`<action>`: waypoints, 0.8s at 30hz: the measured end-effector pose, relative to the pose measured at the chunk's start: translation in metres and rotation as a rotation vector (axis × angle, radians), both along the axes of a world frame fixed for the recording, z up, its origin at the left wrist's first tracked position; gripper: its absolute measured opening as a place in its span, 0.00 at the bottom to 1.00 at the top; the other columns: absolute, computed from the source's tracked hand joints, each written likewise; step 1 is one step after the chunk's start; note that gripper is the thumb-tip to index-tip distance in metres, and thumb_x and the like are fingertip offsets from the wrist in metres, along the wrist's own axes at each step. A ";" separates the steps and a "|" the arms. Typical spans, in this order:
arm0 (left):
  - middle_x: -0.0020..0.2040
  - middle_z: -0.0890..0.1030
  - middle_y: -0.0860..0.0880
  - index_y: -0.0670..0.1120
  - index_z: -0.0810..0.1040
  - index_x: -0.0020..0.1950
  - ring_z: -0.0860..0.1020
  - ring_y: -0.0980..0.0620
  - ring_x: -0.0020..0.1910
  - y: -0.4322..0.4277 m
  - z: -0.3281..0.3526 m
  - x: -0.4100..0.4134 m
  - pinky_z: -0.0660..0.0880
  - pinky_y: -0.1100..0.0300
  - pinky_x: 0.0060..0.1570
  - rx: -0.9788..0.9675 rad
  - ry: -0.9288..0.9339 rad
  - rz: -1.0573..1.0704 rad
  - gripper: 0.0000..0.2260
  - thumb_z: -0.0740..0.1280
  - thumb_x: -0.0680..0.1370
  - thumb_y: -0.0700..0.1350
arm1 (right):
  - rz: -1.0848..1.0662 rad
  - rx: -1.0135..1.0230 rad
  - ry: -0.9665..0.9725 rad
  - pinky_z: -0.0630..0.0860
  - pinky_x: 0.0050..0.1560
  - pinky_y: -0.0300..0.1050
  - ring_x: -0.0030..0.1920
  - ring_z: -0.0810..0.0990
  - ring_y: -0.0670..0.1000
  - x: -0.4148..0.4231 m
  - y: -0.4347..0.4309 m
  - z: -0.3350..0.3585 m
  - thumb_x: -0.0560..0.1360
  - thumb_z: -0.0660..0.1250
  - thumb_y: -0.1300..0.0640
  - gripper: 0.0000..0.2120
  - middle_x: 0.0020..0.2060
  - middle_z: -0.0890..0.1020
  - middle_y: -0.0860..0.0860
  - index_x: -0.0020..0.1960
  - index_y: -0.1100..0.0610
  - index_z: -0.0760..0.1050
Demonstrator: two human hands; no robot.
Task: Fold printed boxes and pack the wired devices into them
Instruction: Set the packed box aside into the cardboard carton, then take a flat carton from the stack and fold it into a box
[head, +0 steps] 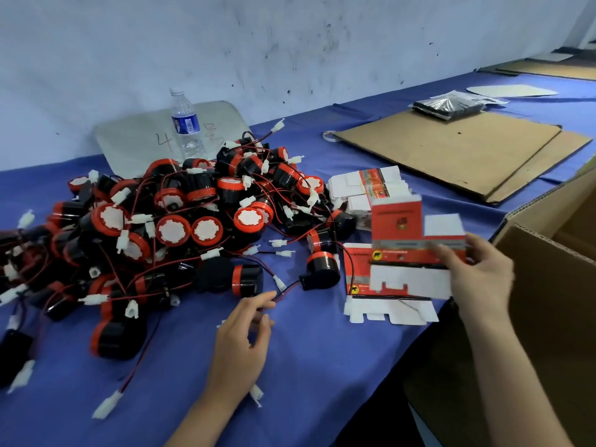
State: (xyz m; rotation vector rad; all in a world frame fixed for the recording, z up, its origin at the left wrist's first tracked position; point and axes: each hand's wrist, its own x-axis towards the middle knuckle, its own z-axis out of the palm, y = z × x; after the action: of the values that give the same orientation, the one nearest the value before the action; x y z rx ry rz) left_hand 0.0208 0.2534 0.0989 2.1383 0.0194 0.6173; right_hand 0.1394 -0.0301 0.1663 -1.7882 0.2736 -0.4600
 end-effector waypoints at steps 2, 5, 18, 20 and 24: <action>0.49 0.81 0.56 0.60 0.76 0.57 0.82 0.59 0.44 -0.005 0.008 -0.003 0.79 0.62 0.46 -0.126 -0.006 0.031 0.22 0.64 0.78 0.32 | -0.029 0.059 -0.115 0.79 0.55 0.52 0.51 0.82 0.44 -0.012 -0.002 0.014 0.74 0.71 0.55 0.09 0.46 0.82 0.43 0.53 0.47 0.77; 0.56 0.80 0.60 0.66 0.73 0.62 0.79 0.60 0.56 -0.021 0.031 -0.007 0.76 0.65 0.54 -0.294 0.010 -0.037 0.22 0.68 0.78 0.40 | 0.136 0.243 -0.203 0.80 0.47 0.43 0.47 0.83 0.42 -0.036 0.017 0.031 0.73 0.70 0.51 0.07 0.45 0.84 0.42 0.49 0.44 0.77; 0.63 0.75 0.68 0.68 0.58 0.74 0.76 0.64 0.61 -0.020 0.050 -0.021 0.73 0.71 0.54 -0.300 0.083 -0.077 0.37 0.70 0.75 0.39 | 0.484 0.613 0.082 0.77 0.57 0.47 0.52 0.82 0.49 -0.075 0.117 -0.026 0.80 0.62 0.62 0.10 0.49 0.85 0.48 0.56 0.50 0.76; 0.65 0.73 0.68 0.71 0.57 0.72 0.75 0.63 0.61 -0.015 0.048 -0.023 0.74 0.71 0.53 -0.241 0.088 -0.046 0.39 0.71 0.75 0.38 | 0.505 0.630 0.101 0.74 0.59 0.50 0.55 0.82 0.50 -0.081 0.122 -0.028 0.80 0.61 0.62 0.12 0.52 0.85 0.49 0.55 0.47 0.76; 0.68 0.71 0.68 0.77 0.53 0.69 0.71 0.65 0.66 -0.009 0.045 -0.027 0.73 0.64 0.62 -0.186 0.135 -0.071 0.40 0.72 0.75 0.42 | 0.518 0.674 0.174 0.77 0.56 0.47 0.53 0.83 0.49 -0.084 0.122 -0.030 0.80 0.61 0.63 0.13 0.50 0.85 0.48 0.57 0.48 0.76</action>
State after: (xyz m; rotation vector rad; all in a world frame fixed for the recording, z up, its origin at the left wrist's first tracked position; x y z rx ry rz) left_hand -0.0065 0.2446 0.1443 1.9879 0.0720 0.4126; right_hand 0.0552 0.0923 0.1362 -1.1676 0.0601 0.1545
